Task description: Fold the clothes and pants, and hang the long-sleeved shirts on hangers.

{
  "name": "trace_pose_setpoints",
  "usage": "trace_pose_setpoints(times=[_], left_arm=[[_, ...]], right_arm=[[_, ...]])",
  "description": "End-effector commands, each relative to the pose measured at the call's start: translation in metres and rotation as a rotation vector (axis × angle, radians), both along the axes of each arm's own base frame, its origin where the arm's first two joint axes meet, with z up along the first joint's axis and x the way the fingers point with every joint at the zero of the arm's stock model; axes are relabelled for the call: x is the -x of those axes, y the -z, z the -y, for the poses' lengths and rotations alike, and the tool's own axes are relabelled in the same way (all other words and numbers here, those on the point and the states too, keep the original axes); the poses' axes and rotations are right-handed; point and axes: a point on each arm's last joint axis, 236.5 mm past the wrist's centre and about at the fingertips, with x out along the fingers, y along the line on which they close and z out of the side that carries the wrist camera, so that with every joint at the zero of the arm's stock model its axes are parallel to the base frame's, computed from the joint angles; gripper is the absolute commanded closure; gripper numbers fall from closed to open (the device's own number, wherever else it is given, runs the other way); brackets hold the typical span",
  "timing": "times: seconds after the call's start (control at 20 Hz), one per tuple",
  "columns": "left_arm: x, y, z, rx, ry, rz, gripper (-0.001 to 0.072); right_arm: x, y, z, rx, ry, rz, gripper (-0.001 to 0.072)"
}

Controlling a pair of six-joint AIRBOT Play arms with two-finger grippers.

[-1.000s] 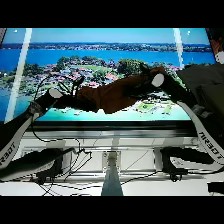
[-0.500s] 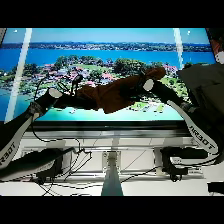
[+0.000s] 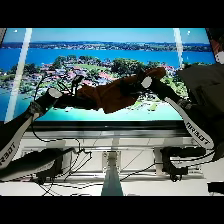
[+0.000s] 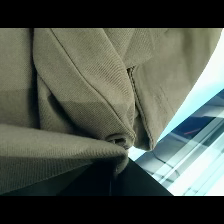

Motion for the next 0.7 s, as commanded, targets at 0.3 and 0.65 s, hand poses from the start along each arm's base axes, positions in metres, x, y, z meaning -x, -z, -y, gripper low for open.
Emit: trace_pose_setpoints(times=[0.3, 0.65], left_arm=[[0.0, 0.0, 0.0, 0.0, 0.0, 0.0, 0.0692], [0.0, 0.0, 0.0, 0.0, 0.0, 0.0, 0.0692]], right_arm=[[0.031, 0.01, 0.003, 0.034, -0.062, -0.124, 0.0371], [0.007, 0.018, 0.003, 0.014, 0.064, -0.1, 0.0533]])
